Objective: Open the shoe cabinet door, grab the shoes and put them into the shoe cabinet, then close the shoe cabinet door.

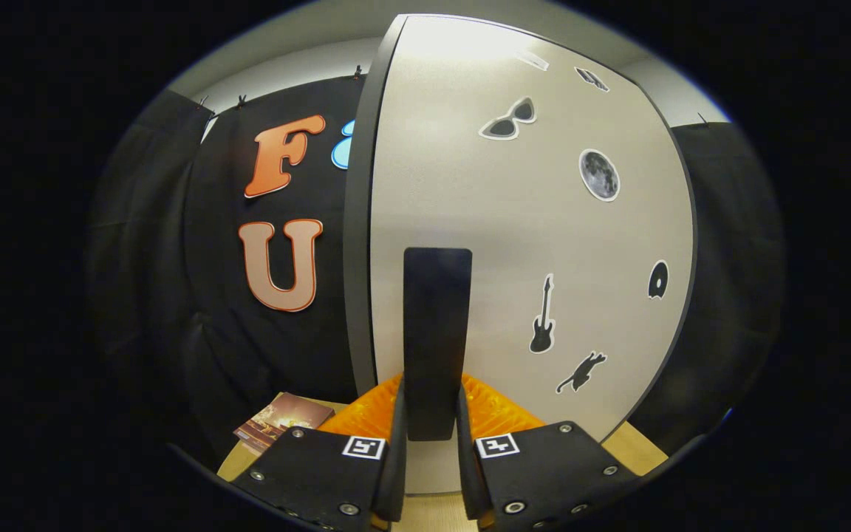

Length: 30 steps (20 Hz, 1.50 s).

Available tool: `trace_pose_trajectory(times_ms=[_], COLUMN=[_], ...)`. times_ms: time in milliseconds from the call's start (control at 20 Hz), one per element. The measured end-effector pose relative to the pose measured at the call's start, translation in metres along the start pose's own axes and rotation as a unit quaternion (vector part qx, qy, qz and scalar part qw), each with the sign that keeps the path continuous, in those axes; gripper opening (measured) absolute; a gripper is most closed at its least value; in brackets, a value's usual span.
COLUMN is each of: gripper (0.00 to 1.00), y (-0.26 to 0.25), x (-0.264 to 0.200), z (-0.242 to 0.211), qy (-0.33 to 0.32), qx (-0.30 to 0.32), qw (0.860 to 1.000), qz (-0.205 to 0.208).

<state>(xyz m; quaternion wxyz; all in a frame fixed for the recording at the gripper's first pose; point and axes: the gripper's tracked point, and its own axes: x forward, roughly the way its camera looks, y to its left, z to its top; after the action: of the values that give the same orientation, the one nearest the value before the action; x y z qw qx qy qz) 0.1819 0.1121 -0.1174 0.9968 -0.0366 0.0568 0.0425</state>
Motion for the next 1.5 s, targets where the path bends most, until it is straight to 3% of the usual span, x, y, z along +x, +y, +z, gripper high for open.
trace_pose_trajectory(times_ms=[500,1100,1500], gripper=[0.28,0.26,0.18], y=[-0.034,-0.097,-0.16], x=[-0.077,-0.157,-0.205], z=[-0.013,-0.024,-0.032], qy=[-0.003,-0.003,-0.003], qx=[0.023,0.021,0.043], qw=[1.0,0.999,0.996], qz=[0.02,-0.028,-0.077])
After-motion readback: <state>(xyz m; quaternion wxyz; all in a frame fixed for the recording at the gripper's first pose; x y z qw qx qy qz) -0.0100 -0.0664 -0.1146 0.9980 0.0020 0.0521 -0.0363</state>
